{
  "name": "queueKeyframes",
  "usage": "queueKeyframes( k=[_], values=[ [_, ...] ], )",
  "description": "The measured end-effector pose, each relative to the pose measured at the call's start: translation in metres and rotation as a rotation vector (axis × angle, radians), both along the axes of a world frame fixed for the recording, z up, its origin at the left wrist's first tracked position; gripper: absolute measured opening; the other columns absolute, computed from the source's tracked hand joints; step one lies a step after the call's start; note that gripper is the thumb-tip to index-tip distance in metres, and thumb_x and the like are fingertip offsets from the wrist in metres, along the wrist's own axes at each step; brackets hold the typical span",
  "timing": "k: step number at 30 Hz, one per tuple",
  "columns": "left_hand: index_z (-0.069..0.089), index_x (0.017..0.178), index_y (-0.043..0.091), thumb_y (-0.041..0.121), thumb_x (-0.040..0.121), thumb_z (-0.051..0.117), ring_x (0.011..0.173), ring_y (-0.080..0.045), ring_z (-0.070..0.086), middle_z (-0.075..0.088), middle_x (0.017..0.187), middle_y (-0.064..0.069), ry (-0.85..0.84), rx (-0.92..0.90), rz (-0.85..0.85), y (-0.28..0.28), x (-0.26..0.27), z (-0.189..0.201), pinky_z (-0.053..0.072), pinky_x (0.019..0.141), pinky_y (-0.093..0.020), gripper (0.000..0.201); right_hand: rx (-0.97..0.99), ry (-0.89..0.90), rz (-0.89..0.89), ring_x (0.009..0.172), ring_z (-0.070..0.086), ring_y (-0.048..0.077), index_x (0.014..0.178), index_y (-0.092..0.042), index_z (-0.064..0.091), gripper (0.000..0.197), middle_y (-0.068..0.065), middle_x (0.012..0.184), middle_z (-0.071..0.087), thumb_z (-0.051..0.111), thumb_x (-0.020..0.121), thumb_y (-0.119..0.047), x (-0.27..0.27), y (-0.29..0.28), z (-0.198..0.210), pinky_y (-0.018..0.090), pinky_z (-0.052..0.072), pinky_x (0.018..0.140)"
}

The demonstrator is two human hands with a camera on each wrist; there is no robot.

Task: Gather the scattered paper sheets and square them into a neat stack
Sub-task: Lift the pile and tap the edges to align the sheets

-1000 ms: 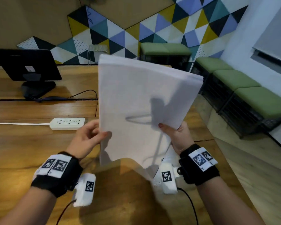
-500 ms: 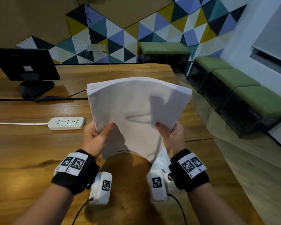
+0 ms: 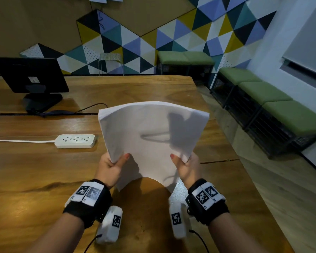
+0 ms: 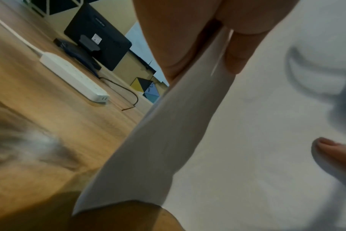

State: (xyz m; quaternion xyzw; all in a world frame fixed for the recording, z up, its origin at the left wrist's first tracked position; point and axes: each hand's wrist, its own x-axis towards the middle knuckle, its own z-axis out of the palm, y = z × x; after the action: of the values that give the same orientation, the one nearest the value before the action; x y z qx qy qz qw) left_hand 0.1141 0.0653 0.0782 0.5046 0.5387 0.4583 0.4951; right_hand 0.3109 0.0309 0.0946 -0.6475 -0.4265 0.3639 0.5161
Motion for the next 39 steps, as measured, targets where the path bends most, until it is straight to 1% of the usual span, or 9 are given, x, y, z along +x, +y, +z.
queueKeyframes(
  k=[3,7,9,13,20,24,28,32,39],
  values=[
    [0.046,0.113,0.029,0.020,0.075,0.070,0.110,-0.020,0.055,0.056,0.109,0.002,0.037,0.186,0.082,-0.002,0.000,0.019,0.050,0.080,-0.025,0.046,0.130,0.030,-0.058,0.090,0.058,0.011,0.123,-0.020,0.041,0.052,-0.009,0.092,0.056,0.066,0.080,-0.005,0.003,-0.003,0.017,0.006,0.048,0.064],
    [0.015,0.140,0.018,0.003,0.074,0.065,0.130,-0.028,0.040,0.035,0.140,-0.015,0.319,0.833,0.225,-0.005,0.001,0.071,0.037,0.108,-0.045,0.084,0.535,-0.163,-0.113,0.108,0.054,0.021,0.140,-0.045,-0.004,0.105,0.009,0.121,0.046,0.065,0.071,-0.006,0.001,-0.003,0.057,0.030,0.056,0.081],
    [0.025,0.141,0.019,-0.003,0.075,0.059,0.128,-0.004,0.034,0.035,0.139,-0.011,0.514,0.907,0.220,-0.006,0.003,0.092,0.029,0.109,-0.016,0.077,0.603,-0.382,-0.112,0.110,0.044,-0.004,0.142,-0.045,0.005,0.100,0.009,0.131,0.035,0.062,0.072,-0.003,-0.002,-0.003,0.075,0.009,0.051,0.073],
    [0.052,0.125,0.017,-0.002,0.079,0.053,0.105,0.010,0.025,0.043,0.132,-0.019,0.619,0.740,0.127,-0.012,-0.001,0.100,0.020,0.085,0.012,0.050,0.442,-0.544,-0.035,0.091,0.033,-0.014,0.132,-0.026,0.043,0.062,0.016,0.127,0.037,0.061,0.077,-0.004,-0.001,-0.007,0.082,-0.012,0.031,0.068],
    [0.036,0.135,0.024,0.000,0.079,0.057,0.115,0.006,0.034,0.045,0.133,-0.014,0.538,0.744,0.058,-0.015,-0.004,0.098,0.028,0.099,-0.005,0.064,0.533,-0.436,-0.058,0.089,0.047,-0.012,0.132,-0.029,0.041,0.064,0.001,0.111,0.050,0.055,0.077,-0.002,0.002,-0.008,0.075,-0.002,0.042,0.069],
    [0.016,0.143,0.026,0.010,0.069,0.074,0.110,0.009,0.053,0.050,0.127,0.010,0.056,0.387,-0.039,-0.003,-0.017,0.076,0.051,0.085,-0.015,0.095,0.326,0.092,0.009,0.087,0.064,0.010,0.135,-0.041,0.023,0.087,-0.003,0.094,0.064,0.064,0.076,0.008,0.019,0.000,0.053,0.017,0.056,0.069],
    [0.062,0.084,0.015,0.007,0.077,0.068,0.072,-0.006,0.065,0.072,0.062,0.011,0.042,0.005,-0.141,0.001,-0.008,0.043,0.047,0.051,-0.007,0.012,-0.037,0.112,0.115,0.074,0.058,0.012,0.076,-0.012,0.062,0.020,0.000,0.075,0.062,0.068,0.074,0.007,0.017,0.009,0.024,0.020,0.052,0.065],
    [0.063,0.071,0.012,0.002,0.076,0.067,0.059,0.002,0.063,0.069,0.060,0.006,0.058,0.134,-0.059,0.008,-0.005,0.034,0.054,0.061,-0.025,0.012,-0.014,0.175,0.056,0.060,0.060,0.001,0.064,-0.014,0.061,0.024,-0.013,0.050,0.065,0.070,0.073,0.006,0.014,0.015,0.016,0.014,0.050,0.061],
    [0.062,0.085,0.015,-0.002,0.074,0.066,0.076,-0.013,0.067,0.071,0.075,0.001,-0.068,0.042,-0.107,-0.001,-0.010,0.016,0.052,0.054,-0.014,0.021,-0.100,0.190,0.123,0.082,0.056,0.010,0.080,-0.016,0.056,0.019,-0.005,0.084,0.058,0.068,0.077,0.000,0.014,-0.003,0.009,0.023,0.046,0.071]
  ],
)
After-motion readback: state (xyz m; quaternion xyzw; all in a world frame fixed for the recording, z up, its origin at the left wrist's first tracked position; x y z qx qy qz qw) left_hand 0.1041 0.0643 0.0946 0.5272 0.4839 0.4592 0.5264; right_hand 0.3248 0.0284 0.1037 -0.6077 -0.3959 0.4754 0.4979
